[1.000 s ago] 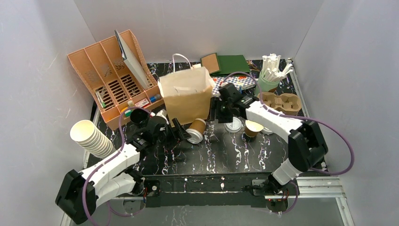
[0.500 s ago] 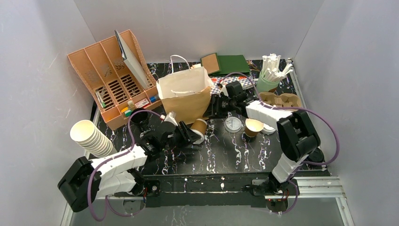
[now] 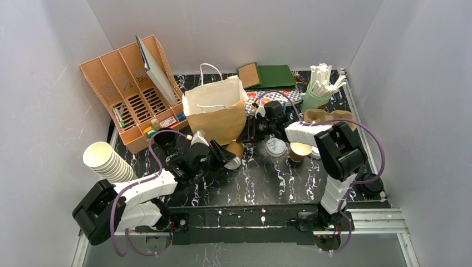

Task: Pack the takeout coffee
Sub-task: Adjust the coffee cup at the center of the board.

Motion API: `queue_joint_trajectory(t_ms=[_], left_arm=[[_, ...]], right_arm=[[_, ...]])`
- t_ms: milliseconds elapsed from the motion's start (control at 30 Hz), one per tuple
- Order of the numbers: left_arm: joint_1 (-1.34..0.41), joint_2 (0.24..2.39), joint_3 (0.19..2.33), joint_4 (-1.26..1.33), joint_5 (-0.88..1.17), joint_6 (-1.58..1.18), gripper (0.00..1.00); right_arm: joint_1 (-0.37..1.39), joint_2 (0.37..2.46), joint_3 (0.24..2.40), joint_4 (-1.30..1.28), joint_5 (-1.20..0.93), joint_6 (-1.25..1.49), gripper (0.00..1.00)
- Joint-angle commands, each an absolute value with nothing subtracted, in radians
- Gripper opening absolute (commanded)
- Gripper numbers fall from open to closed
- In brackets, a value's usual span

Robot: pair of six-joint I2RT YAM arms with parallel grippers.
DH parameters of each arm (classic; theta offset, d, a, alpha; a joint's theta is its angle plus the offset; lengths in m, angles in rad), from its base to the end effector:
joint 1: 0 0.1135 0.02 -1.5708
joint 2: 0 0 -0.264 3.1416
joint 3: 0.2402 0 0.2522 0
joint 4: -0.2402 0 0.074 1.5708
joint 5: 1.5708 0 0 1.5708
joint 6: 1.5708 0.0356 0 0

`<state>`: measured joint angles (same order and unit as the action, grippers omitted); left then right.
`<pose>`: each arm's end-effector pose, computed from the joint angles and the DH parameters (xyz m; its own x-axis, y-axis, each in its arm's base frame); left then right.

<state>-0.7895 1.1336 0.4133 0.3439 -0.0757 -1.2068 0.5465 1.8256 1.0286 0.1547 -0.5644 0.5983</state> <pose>0.1665 -0.1641 0.1959 -0.7075 -0.6099 -0.3571 -0.0075 0.5116 -0.8592 0.3182 0.2158 0.1733 -0.8763 0.0240 -0.4812 -0.3769 0.5879 0.7158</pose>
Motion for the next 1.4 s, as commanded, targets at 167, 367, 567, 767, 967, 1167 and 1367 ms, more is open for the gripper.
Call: queue_joint_trajectory(t_ms=[167, 367, 567, 767, 967, 1167, 1367], left_arm=[[-0.79, 1.168, 0.467, 0.337, -0.121, -1.17, 0.34], [-0.787, 1.208, 0.54, 0.285, -0.099, -1.116, 0.28], [-0.788, 1.259, 0.677, 0.185, -0.07, -1.061, 0.27], [-0.788, 1.295, 0.742, 0.137, -0.053, -1.051, 0.28], [-0.788, 1.321, 0.746, 0.144, -0.029, -1.049, 0.29], [-0.79, 1.333, 0.742, 0.163, -0.007, -1.062, 0.3], [-0.763, 1.305, 0.842, 0.019, -0.033, -0.963, 0.33]], right_arm=[[0.548, 1.814, 0.966, 0.232, -0.63, 0.625, 0.33], [0.548, 1.784, 0.931, 0.224, -0.631, 0.654, 0.24], [0.536, 1.772, 0.912, 0.206, -0.629, 0.66, 0.21], [0.529, 1.753, 0.902, 0.19, -0.62, 0.67, 0.21], [0.525, 1.742, 0.892, 0.171, -0.604, 0.67, 0.21], [0.522, 1.721, 0.893, 0.134, -0.562, 0.656, 0.22], [0.49, 1.696, 1.012, -0.076, -0.471, 0.569, 0.31]])
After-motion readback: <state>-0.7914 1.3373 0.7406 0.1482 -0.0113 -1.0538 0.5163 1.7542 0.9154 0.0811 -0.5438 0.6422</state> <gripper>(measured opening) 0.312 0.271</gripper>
